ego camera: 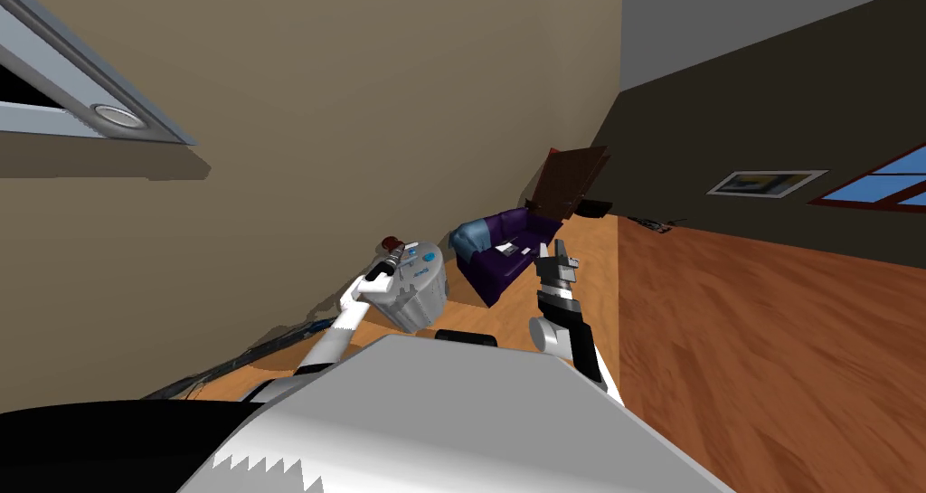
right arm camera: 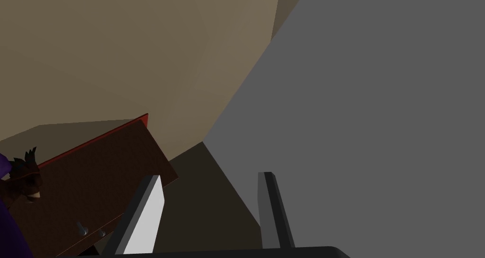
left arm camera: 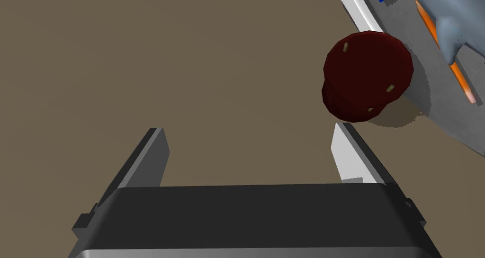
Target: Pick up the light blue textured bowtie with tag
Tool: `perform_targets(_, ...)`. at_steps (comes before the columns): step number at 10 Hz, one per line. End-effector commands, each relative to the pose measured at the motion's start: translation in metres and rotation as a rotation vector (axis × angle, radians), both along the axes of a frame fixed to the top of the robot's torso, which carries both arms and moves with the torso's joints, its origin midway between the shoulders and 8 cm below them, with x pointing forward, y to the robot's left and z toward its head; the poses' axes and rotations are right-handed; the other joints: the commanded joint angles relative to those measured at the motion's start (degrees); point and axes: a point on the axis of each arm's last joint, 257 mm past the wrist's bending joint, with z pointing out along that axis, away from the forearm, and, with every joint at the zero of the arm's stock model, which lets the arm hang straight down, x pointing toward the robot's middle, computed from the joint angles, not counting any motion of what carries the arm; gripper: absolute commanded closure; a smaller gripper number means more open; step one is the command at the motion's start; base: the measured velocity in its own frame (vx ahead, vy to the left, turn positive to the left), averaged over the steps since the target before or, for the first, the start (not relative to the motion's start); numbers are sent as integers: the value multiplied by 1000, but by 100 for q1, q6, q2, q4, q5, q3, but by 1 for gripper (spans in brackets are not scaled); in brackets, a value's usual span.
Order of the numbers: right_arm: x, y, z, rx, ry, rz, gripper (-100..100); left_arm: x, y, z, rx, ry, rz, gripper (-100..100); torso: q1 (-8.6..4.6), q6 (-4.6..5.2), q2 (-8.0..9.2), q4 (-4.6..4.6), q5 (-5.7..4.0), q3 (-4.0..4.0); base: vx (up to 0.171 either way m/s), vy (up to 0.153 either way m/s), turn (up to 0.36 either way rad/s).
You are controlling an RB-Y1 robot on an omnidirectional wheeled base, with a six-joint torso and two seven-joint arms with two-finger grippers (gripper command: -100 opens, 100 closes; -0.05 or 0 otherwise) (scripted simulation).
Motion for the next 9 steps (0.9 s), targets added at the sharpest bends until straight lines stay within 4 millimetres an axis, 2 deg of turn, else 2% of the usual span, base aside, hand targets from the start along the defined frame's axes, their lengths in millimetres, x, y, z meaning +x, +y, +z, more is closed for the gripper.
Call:
perform_targets(1,0,0,0,0,0,0,0,5,16,-7,-16,44,33,-100,0,0,0,0,0,0,11,-42,-88)
perform_targets(4,0,0,0,0,0,0,0,1,37,-31,-44,120,81,-100,-12,3,-4,0,-2,-2,13,-55,-39)
perform_targets(5,0,0,0,0,0,0,0,4,48,-32,-64,147,105,-100,-10,0,-5,-1,-2,-3,41,-67,-59)
perform_targets(6,0,0,0,0,0,0,0,-1,53,-46,-72,177,120,-100,-14,2,-12,-2,-3,-6,34,-53,-26)
perform_targets(9,0,0,0,0,0,0,0,-7,78,-68,-131,263,187,-100,-6,0,-11,-3,-1,-7,36,-50,-34)
